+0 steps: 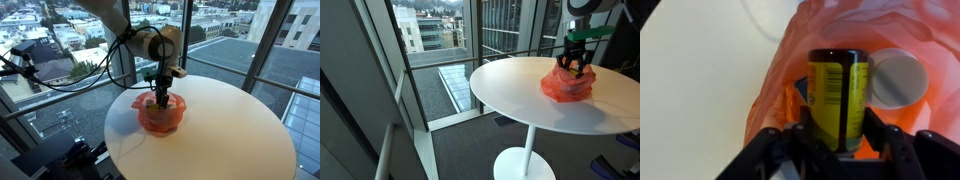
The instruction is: Remove the bottle from the table and put it in the plastic
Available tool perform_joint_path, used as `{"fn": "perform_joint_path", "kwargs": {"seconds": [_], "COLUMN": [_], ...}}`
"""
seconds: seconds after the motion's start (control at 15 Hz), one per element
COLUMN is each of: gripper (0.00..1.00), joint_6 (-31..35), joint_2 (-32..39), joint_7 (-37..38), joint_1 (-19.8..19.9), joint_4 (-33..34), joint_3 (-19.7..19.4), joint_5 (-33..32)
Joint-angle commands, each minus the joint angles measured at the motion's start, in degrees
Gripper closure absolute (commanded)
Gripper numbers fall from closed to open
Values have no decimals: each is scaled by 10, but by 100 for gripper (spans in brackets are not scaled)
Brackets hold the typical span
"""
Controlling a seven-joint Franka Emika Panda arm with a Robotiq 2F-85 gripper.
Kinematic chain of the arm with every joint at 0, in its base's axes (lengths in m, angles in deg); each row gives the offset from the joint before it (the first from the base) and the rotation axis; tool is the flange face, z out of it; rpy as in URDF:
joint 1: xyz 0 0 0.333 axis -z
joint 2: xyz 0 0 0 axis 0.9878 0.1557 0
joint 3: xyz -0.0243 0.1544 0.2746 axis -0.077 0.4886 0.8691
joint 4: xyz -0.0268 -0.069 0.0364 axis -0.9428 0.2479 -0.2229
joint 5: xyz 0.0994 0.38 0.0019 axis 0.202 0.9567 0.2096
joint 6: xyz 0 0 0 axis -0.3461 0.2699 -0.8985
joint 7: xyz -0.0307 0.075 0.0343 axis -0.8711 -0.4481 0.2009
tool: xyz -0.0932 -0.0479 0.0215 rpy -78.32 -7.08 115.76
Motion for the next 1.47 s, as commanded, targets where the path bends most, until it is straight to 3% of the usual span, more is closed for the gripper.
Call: {"fn": "perform_joint_path", "kwargs": {"seconds": [0.0, 0.2, 0.27, 0.33, 0.53, 1.4], "gripper": [71, 69, 21, 19, 1, 0], "joint_6": [24, 34, 35, 35, 25, -95], "joint_2": [13, 23, 22, 20, 10, -92], "joint_7": [2, -3, -5, -7, -24, -213], "joint_1": [-2, -3, -3, -3, -5, 18], "joint_4": [-2, -2, -3, -3, -6, 6], "joint_3": [-1, -1, -1, 0, 1, 5], "joint_5": [2, 1, 1, 1, -3, -50]}}
